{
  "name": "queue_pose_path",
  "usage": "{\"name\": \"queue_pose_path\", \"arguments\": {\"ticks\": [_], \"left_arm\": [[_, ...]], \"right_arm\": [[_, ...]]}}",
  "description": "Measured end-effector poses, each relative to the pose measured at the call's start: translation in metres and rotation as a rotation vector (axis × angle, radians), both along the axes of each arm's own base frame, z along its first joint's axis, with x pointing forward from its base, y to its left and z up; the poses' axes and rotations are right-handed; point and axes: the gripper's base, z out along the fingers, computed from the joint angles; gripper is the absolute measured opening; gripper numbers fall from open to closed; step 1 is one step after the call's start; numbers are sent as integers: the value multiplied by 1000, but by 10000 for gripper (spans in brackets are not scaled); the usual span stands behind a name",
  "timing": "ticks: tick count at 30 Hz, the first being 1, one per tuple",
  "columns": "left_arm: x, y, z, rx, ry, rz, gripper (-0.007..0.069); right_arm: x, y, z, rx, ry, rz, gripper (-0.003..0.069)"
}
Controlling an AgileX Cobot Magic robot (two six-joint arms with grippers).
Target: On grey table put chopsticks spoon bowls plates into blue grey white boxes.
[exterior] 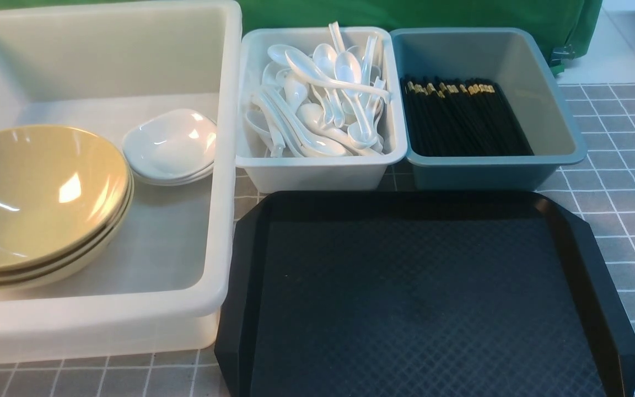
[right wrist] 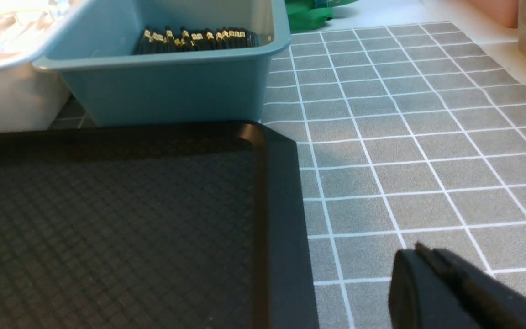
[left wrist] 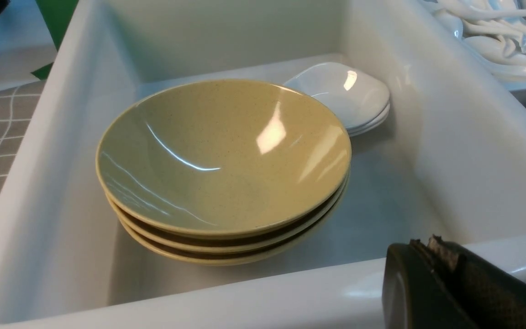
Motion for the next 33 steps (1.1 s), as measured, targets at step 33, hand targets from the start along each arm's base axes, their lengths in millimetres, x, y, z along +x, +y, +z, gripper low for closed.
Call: {"name": "queue_pose_path", "arguments": {"ticks": [33], "left_arm": [[27,-1,-138,-73,-122,43,-11]], "right_arm": [[0,0,0,1,-1,0,59]]}}
